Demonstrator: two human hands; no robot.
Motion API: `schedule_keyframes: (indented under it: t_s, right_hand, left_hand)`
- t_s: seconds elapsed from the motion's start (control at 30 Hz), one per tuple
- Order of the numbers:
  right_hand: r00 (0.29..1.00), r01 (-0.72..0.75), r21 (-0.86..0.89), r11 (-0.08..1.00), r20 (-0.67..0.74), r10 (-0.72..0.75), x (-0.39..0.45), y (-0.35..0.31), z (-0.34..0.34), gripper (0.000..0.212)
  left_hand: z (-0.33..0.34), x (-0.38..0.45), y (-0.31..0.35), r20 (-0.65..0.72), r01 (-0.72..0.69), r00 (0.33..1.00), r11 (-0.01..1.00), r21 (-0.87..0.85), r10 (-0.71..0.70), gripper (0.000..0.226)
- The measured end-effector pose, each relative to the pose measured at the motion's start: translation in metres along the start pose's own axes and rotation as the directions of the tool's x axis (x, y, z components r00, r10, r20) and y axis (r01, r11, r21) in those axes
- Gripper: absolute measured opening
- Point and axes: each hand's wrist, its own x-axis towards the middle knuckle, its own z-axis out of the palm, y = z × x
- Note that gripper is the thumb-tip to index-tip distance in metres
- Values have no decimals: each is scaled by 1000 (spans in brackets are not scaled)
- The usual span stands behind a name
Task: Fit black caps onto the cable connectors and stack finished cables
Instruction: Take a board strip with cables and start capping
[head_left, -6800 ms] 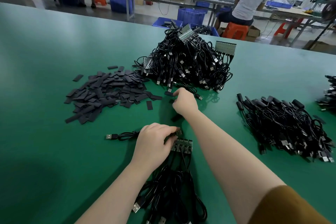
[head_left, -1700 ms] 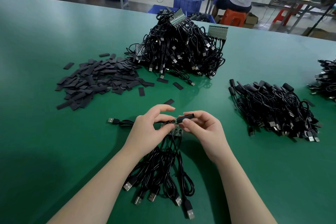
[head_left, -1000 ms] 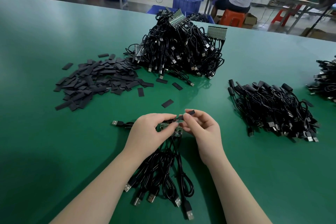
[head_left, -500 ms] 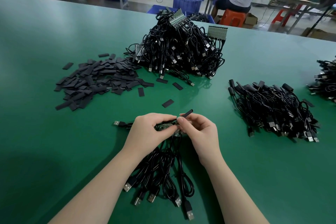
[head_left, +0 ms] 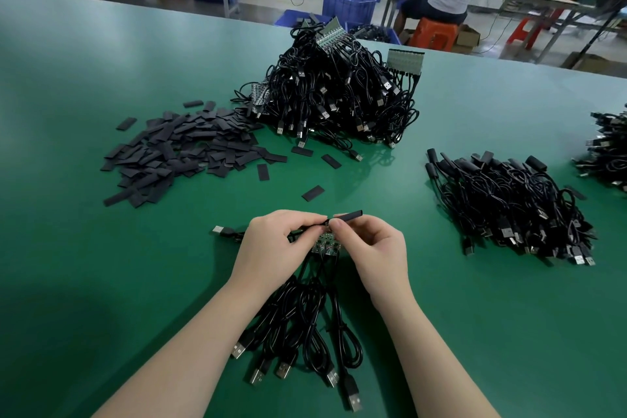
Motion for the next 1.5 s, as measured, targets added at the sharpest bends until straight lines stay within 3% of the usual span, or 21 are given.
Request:
schedule_keyframes:
  t_s: [0.23, 0.5, 0.9, 1.5]
  right_hand:
    - [998, 44, -54, 998, -38, -47, -1, -1, 3, 14]
    - [998, 14, 46, 999, -65, -11, -1, -5, 2, 11]
    - [999, 18, -56, 998, 43, -15, -2, -4, 2, 16]
    - [998, 20, 8, 1000, 51, -21, -3, -7, 4, 16]
  left_hand:
    - [1, 0, 1, -11, 2, 1000, 1000, -12, -2, 18]
    - [1, 1, 1, -22, 6, 1000, 1000, -7, -6, 17]
    - [1, -4, 5, -34, -70, 997, 998, -5, 69, 18]
    - [3, -5, 8, -104, -139, 985, 990, 13, 140, 18]
